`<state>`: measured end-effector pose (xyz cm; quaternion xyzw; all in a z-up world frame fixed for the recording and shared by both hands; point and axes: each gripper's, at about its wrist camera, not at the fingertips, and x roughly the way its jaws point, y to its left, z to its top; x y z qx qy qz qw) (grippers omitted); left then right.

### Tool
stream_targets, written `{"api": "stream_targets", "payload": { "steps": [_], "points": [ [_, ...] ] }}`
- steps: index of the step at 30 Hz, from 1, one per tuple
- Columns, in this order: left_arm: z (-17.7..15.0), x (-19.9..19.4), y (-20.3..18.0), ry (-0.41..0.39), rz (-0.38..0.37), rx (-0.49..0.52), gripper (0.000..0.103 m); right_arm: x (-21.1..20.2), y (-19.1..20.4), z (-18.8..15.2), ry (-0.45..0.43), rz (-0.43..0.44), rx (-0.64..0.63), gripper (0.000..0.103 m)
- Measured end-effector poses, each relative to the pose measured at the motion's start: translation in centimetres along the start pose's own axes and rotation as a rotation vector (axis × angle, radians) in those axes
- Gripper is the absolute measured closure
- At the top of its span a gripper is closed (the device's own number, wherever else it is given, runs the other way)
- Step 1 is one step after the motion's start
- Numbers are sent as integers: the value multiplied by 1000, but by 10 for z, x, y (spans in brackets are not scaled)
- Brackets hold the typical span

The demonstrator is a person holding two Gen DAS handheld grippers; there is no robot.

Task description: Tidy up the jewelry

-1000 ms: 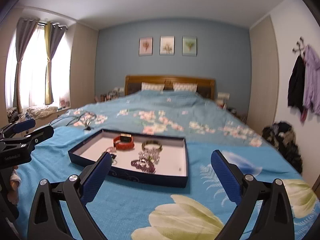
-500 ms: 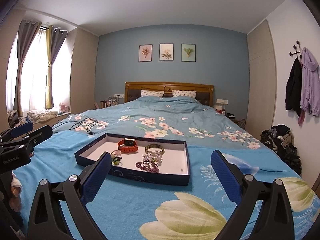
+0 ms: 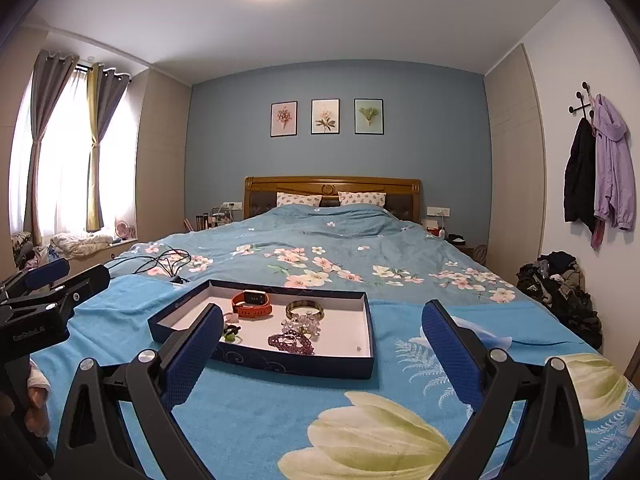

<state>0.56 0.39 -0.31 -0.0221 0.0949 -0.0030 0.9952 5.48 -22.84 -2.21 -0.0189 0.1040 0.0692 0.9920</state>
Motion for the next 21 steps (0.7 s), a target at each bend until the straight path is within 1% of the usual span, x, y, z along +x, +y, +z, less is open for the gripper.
{"api": "stream_targets", "payload": {
  "steps": [12,21],
  "points": [
    [-5,13,-1,31,-12,-15,5,0,-1,0,1,4,5,7],
    [-6,14,0,30,-9,-14,5,1,-1,0,1,3,4,7]
  ]
}}
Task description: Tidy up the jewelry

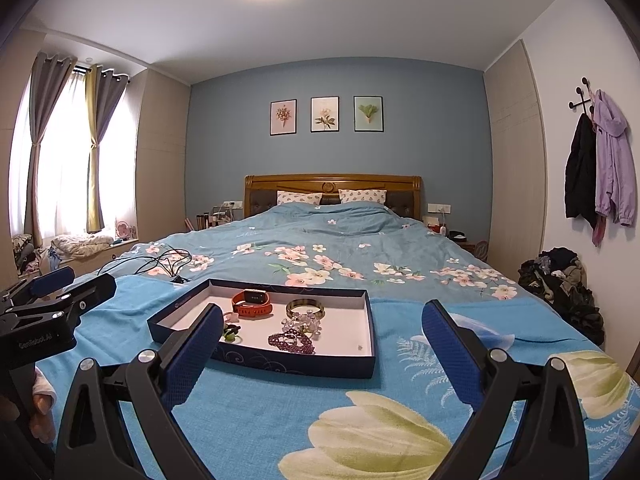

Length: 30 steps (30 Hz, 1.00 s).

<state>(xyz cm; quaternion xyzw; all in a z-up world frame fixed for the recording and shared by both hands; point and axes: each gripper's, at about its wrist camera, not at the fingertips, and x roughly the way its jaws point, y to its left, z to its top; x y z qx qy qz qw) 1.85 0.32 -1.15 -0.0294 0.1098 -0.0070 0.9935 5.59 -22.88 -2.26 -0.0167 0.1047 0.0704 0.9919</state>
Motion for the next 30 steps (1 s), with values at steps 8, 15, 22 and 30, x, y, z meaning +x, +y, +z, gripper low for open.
{"api": "stream_targets", "payload": {
  "steps": [8,15,22,30],
  "points": [
    [0,-1,-1,-1,1,0,5,0,-1,-2,-5,-2,1,7],
    [0,0,-1,0,2,2,5,-1,0,-4,-3,-1,3,7],
    [-1,3,-2,6,3,3,5,-4,2,-3,-5,-3,1,7],
    [-1,3,-2,4,4,4,5,-3,2,-2,-4,-1,2,7]
  ]
}}
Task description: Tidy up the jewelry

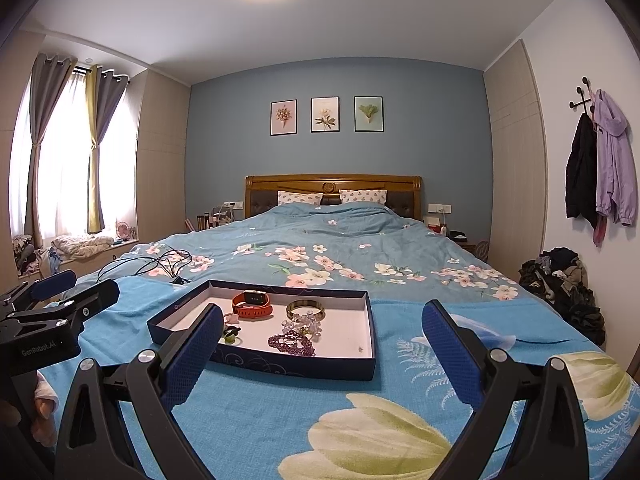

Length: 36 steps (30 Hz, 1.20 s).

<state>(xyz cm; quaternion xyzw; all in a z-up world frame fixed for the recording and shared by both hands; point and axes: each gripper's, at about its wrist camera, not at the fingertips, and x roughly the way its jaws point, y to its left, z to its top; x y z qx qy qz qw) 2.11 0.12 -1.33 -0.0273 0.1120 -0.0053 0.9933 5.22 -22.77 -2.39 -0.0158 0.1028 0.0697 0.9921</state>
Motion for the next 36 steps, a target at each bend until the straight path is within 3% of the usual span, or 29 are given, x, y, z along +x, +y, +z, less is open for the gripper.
{"api": "stream_targets", "payload": {
  "steps": [36],
  "points": [
    [-3,1,-3,2,-2,3,5,-1,1,2,-1,1,3,7]
  ]
}}
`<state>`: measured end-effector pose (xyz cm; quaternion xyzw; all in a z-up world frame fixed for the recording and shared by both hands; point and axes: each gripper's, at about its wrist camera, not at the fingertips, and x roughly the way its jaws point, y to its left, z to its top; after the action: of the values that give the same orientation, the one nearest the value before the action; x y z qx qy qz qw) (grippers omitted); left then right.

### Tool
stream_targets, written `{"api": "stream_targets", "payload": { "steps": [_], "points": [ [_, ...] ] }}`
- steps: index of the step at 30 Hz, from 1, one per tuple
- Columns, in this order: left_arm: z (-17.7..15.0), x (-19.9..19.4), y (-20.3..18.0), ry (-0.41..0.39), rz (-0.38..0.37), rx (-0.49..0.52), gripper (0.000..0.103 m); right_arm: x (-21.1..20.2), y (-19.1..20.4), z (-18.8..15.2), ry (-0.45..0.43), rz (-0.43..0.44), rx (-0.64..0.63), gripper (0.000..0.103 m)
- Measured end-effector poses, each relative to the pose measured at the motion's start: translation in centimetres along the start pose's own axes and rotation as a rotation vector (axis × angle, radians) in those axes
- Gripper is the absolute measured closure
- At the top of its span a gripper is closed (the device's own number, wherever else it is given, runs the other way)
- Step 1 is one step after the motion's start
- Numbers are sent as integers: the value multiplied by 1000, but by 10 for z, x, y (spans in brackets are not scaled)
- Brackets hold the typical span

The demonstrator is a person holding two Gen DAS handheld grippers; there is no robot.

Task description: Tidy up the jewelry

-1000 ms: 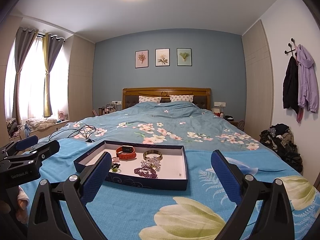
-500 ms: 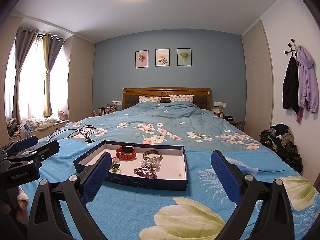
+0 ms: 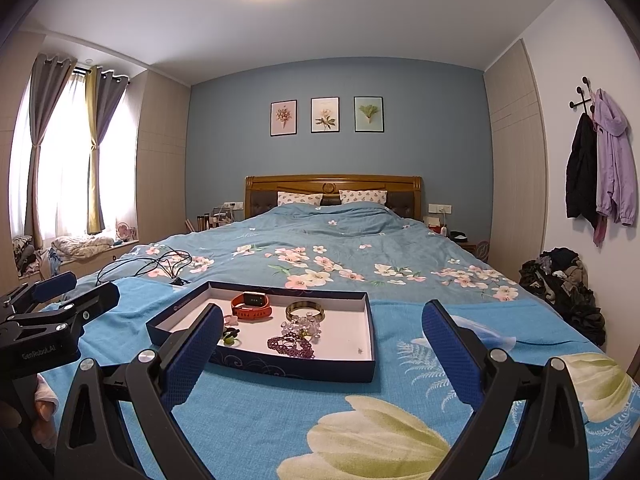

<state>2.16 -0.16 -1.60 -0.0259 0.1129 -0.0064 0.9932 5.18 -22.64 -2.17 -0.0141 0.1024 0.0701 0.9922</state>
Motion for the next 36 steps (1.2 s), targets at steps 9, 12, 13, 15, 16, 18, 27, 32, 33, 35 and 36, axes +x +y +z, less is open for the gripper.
{"api": "stream_targets", "payload": {
  "steps": [9,12,13,15,16,18,27,32,33,35,36],
  "points": [
    [0,0,0,1,-1,1,5,1,-1,1,-3,1,2,7],
    [0,0,0,2,0,1,5,-1,-3,1,-2,1,2,7],
    [0,0,0,2,0,0,5,1,-4,1,-1,3,2,7],
    [1,0,0,1,0,0,5,1,-4,1,0,1,1,7],
    [0,0,-1,2,0,0,5,2,-5,1,2,3,2,7],
    [1,0,0,1,0,0,5,1,-5,1,1,2,3,7],
    [-1,1,-2,5,-1,1,5,2,-4,2,2,3,3,7],
    [-2,2,-3,7,-1,2,5,2,-5,1,3,3,2,7],
    [-1,2,-3,8,-2,2,5,3,-5,1,4,4,3,7],
    [-1,2,-3,6,-1,2,5,2,-5,1,4,3,3,7],
    [-1,2,-3,6,-2,2,5,1,-5,1,3,3,4,7]
  ]
}}
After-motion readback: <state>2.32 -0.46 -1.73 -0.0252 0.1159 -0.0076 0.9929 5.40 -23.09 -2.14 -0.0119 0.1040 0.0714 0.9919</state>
